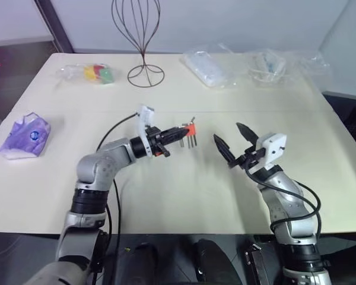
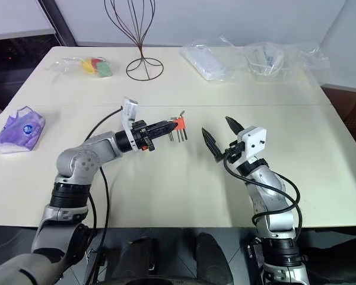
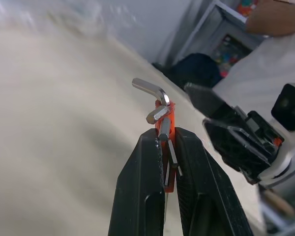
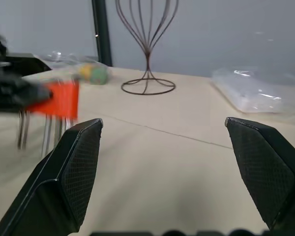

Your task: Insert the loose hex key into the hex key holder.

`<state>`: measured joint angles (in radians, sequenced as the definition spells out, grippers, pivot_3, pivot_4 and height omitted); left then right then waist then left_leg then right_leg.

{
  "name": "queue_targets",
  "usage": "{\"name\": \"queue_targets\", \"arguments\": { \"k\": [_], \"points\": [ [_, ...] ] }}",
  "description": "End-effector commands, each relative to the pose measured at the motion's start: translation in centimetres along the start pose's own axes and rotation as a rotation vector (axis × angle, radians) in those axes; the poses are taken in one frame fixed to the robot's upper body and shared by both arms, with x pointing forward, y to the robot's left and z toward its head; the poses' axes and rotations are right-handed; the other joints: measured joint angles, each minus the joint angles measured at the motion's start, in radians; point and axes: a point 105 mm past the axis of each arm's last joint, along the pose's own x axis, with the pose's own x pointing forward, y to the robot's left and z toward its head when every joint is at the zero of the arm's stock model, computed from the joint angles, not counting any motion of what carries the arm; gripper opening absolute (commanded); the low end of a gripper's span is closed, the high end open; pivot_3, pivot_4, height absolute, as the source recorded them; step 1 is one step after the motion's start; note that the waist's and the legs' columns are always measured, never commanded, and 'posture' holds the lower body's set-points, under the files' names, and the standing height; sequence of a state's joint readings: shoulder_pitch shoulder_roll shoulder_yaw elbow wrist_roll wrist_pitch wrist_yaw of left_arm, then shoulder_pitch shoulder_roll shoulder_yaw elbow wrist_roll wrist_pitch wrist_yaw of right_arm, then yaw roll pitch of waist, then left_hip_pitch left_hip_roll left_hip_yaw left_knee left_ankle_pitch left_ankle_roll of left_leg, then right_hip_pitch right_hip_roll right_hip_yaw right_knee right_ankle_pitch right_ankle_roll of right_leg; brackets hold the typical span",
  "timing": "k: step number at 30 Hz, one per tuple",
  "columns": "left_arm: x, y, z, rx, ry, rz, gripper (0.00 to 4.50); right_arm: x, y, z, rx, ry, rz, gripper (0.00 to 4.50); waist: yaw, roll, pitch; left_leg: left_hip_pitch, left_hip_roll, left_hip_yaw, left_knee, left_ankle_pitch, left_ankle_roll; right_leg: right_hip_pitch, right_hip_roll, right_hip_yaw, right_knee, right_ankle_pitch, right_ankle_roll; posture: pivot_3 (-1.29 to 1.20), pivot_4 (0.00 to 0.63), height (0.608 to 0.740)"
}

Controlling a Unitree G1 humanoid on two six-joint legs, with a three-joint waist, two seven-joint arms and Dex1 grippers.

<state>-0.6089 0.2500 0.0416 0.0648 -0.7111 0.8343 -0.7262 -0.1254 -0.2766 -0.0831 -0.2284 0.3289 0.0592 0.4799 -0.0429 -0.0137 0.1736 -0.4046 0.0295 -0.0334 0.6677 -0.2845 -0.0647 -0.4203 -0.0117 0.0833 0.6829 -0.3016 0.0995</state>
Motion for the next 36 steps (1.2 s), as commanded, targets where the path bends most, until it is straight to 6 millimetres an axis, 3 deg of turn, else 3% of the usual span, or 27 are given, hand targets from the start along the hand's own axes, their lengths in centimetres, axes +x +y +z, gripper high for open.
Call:
{"name": "queue_targets", "arguments": {
  "k": [1,6,12,15,17,21,22,25,30,36],
  "points": [
    [1.5,0.4,-0.5,-0.128,-0.006,-0.02,0.0,-0.5,-0.1,1.6,-0.035,-0.049,-0.027,4.16,0.002,0.0,0.0,0.0,0.0,0.0,0.0,0.0,0.0,0.0,0.0,0.0,0.0,0.0,0.0,0.0,0.15,0.74],
    [2.5,1.9,-2.6,-0.24,0.044,0.015,0.0,-0.8,0.3,1.5,-0.036,-0.047,-0.045,4.16,0.002,0.0,0.0,0.001,-0.001,0.0,0.001,0.0,0.0,0.001,0.0,0.0,0.0,0.0,0.0,0.0,0.15,0.74],
    [2.2,3.3,-4.5,-0.31,0.09,0.055,0.0,-1.1,0.6,1.3,-0.04,-0.044,-0.057,4.16,0.001,0.0,0.0,0.002,-0.001,0.0,0.0,0.0,0.0,0.002,0.0,0.0,0.0,0.0,0.0,0.0,0.15,0.74],
    [1.3,4.2,-5.4,-0.296,0.117,0.091,1.16,-1.1,0.7,1.3,-0.039,-0.043,-0.057,4.23,0.001,0.0,0.0,0.002,-0.001,0.0,0.0,0.0,0.0,0.003,0.0,0.0,0.0,0.0,0.0,0.0,0.15,0.74],
    [0.6,4.6,-5.6,-0.261,0.133,0.107,2.18,-1.1,0.8,1.2,-0.04,-0.04,-0.049,4.23,0.001,0.0,0.0,0.002,-0.001,0.0,0.0,0.0,0.0,0.003,0.0,0.0,0.0,0.0,0.0,0.0,0.15,0.74],
    [-1.1,5.2,-4.2,-0.137,0.116,0.145,4.21,-1.2,0.7,1.3,-0.047,-0.029,-0.04,4.23,-0.001,0.0,0.0,0.009,-0.001,0.0,-0.001,0.0,0.0,0.009,0.0,0.0,-0.001,0.0,0.0,0.0,0.15,0.74],
    [-1.5,5.3,-3.9,-0.095,0.117,0.155,4.4,-1.2,0.6,1.2,-0.051,-0.022,-0.037,4.23,-0.001,0.0,0.0,0.013,-0.001,0.0,-0.002,0.0,0.0,0.013,0.0,0.0,-0.002,-0.001,0.0,0.0,0.15,0.74],
    [-2.8,5.8,-3.0,0.076,0.123,0.201,4.4,-1.2,0.4,1.0,-0.056,0.015,-0.018,4.23,-0.001,0.0,0.0,0.015,-0.001,0.0,-0.003,0.0,0.0,0.015,0.001,0.001,-0.002,-0.001,-0.001,0.0,0.15,0.74],
    [-5.4,4.7,0.7,0.361,0.085,0.239,4.4,-1.8,0.2,-0.5,-0.127,0.265,0.159,4.23,0.007,0.0,0.0,0.014,-0.001,0.0,-0.002,0.0,0.0,0.015,0.0,0.001,-0.003,-0.001,0.0,0.0,0.15,0.74],
    [-7.9,2.6,2.4,0.487,0.152,0.198,4.4,-2.4,-0.9,0.9,-0.265,0.439,0.345,4.23,0.006,0.0,0.0,0.014,-0.001,0.0,-0.002,0.0,0.0,0.015,0.0,0.001,-0.004,-0.001,0.0,0.0,0.15,0.74]
  ]
}}
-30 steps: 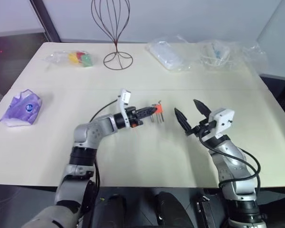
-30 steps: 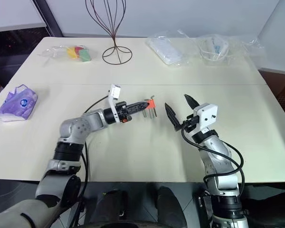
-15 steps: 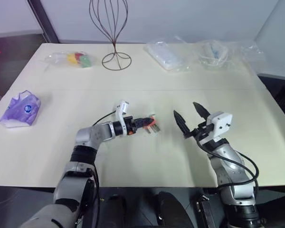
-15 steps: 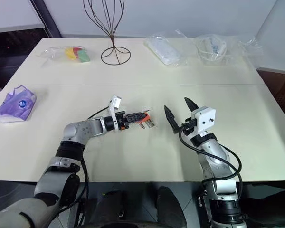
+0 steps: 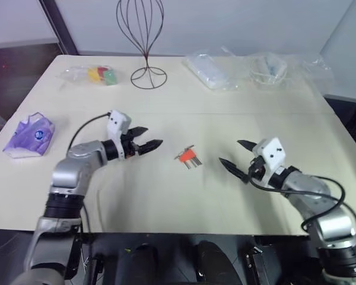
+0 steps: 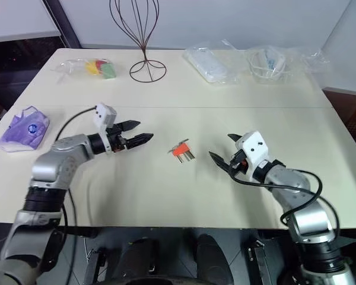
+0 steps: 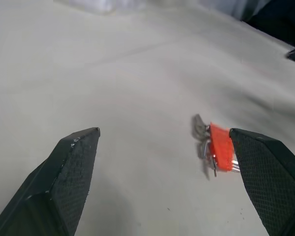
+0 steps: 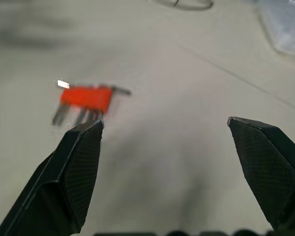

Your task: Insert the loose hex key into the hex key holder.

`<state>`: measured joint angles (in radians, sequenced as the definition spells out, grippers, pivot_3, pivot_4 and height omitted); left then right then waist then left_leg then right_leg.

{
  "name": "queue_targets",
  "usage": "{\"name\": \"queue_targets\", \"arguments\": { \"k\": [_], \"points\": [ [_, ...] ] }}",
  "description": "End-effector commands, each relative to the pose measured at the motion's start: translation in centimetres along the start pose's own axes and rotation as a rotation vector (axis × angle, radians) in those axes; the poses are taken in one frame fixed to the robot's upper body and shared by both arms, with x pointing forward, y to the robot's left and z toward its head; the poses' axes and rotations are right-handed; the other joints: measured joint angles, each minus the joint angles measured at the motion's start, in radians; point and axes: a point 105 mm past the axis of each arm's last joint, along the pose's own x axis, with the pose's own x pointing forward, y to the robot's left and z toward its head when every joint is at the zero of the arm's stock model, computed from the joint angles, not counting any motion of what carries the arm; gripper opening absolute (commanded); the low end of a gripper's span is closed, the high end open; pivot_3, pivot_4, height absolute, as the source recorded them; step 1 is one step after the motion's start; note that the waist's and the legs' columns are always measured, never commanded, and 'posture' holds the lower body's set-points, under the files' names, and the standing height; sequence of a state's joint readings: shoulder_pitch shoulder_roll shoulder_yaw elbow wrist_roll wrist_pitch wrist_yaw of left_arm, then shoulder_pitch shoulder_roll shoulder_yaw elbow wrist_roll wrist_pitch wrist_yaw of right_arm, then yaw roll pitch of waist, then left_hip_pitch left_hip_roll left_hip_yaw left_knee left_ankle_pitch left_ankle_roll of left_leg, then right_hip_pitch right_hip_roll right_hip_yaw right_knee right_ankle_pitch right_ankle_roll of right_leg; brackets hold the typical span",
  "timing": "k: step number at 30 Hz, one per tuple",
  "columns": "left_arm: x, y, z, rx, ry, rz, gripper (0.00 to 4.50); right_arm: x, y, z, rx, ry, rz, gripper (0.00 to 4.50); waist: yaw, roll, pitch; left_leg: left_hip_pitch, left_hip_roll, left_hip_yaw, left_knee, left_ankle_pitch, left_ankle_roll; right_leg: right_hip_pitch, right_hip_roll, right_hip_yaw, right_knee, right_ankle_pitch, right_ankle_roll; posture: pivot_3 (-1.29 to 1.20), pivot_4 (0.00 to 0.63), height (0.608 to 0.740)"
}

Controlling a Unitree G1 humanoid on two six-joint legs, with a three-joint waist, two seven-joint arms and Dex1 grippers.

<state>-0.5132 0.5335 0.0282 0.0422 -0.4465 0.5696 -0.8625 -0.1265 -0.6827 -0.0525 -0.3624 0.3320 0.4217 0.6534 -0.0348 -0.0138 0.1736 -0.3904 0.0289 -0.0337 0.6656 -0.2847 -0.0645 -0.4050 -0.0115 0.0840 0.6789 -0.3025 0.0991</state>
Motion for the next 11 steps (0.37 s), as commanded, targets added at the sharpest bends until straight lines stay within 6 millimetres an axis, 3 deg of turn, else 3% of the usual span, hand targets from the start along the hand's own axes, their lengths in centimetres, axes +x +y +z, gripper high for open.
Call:
{"name": "queue_targets", "arguments": {
  "k": [1,11],
  "points": [
    [-1.7,-1.1,1.7,0.079,-0.002,-0.055,4.4,-0.9,-0.2,1.8,-0.093,0.035,0.095,4.23,-0.003,0.0,0.0,0.0,0.0,0.0,0.0,0.0,0.0,0.0,0.0,0.0,0.0,0.0,0.0,0.0,0.15,0.74],
    [-5.1,-4.3,2.5,0.118,0.069,-0.16,4.4,-3.0,-1.2,4.1,-0.201,0.15,0.252,4.23,-0.004,-0.001,0.001,-0.001,0.001,0.0,0.0,0.0,0.0,0.002,0.0,0.0,-0.005,0.0,0.0,0.0,0.15,0.74]
  ]
}}
